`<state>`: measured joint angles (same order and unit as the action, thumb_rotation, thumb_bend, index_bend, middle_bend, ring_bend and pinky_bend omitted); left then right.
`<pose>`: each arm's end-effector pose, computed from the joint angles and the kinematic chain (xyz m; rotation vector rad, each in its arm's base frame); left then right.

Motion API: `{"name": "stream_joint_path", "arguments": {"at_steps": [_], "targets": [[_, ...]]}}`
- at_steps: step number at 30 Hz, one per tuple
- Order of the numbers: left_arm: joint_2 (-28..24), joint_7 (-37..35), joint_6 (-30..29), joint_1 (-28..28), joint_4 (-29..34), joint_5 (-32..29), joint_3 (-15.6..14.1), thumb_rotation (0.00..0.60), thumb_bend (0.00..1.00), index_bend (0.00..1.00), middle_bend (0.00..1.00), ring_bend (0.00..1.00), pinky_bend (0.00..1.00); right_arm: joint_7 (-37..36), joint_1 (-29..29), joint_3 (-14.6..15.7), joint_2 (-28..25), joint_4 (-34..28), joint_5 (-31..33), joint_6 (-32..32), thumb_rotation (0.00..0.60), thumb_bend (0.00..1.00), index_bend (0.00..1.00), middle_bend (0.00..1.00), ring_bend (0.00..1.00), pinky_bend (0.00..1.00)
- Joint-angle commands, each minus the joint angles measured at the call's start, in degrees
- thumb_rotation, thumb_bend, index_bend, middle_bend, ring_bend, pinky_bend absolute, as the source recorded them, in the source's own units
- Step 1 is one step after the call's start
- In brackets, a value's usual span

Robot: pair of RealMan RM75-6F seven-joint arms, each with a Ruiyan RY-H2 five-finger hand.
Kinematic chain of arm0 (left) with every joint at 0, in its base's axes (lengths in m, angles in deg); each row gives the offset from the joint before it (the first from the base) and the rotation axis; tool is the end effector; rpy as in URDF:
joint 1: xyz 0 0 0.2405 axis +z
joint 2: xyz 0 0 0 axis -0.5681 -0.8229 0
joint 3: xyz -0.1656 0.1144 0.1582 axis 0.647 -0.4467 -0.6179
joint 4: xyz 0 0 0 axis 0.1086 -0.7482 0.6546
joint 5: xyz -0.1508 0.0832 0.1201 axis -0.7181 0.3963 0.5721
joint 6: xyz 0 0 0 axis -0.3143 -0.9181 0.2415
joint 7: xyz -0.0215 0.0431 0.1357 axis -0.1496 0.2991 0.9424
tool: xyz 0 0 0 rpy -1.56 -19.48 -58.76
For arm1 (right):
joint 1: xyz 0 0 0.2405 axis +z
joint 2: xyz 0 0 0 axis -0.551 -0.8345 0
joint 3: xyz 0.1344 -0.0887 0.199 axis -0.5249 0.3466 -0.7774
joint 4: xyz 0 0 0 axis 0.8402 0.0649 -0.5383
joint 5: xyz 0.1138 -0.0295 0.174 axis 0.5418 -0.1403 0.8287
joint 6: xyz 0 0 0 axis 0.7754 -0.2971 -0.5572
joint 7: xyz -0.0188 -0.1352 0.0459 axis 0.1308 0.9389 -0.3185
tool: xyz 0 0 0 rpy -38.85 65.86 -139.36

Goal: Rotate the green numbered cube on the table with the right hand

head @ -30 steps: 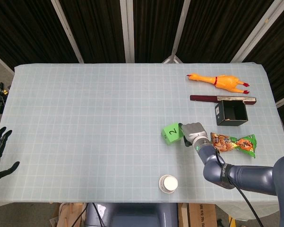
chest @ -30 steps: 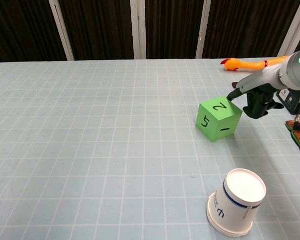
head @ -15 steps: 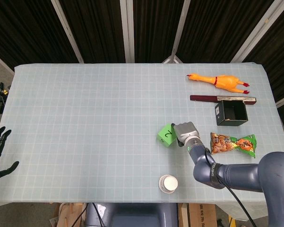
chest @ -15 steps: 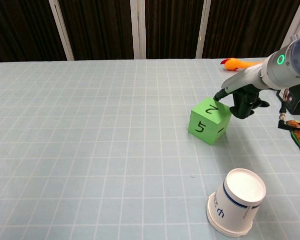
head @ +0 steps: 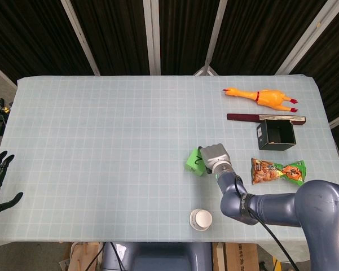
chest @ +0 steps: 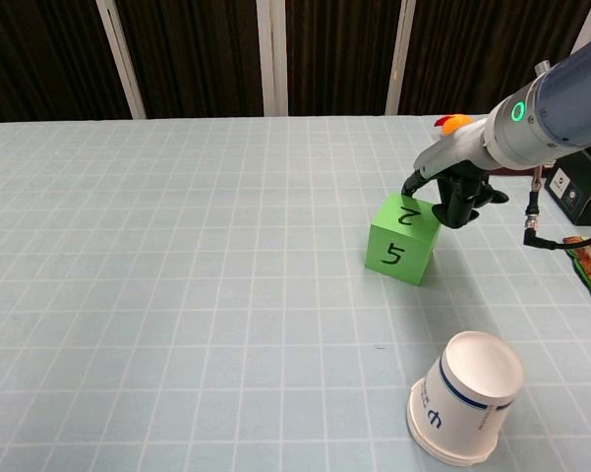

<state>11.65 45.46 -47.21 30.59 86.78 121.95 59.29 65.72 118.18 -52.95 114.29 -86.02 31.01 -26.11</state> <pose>-0.3113 0.1768 0.1677 -1.3788 -0.8255 -0.8680 -0.0853 -0.3750 0.0100 1.9440 -1.0970 0.1800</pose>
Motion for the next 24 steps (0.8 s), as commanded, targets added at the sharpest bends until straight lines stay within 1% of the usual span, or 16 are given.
{"name": "stream_joint_path", "arguments": {"at_steps": [1,13,24], "targets": [[0.0,0.0,0.0,0.0,0.0,0.0,0.0,0.6,0.27,0.0,0.0,0.0,0.01,0.5,0.3,0.0,0.1,-0.1,0.3,0.2,0.6,0.78,0.15,0.83,0.87,0.76],[-0.1,0.0,0.2,-0.1,0.1,-0.2,0.0,0.6,0.27,0.0,0.0,0.0,0.01,2.9,2.4,-1.2,0.2,-1.2,3.2,1.9,0.6,0.78,0.15,0.83,0.87,0.76],[-0.4,-0.6,0.2,0.0,0.2,-0.3,0.0,0.6,0.27,0.0,0.0,0.0,0.01,4.5,3.2,-2.6,0.6,-2.4,4.2,2.3,0.6,0.78,0.15,0.83,0.87,0.76]]}}
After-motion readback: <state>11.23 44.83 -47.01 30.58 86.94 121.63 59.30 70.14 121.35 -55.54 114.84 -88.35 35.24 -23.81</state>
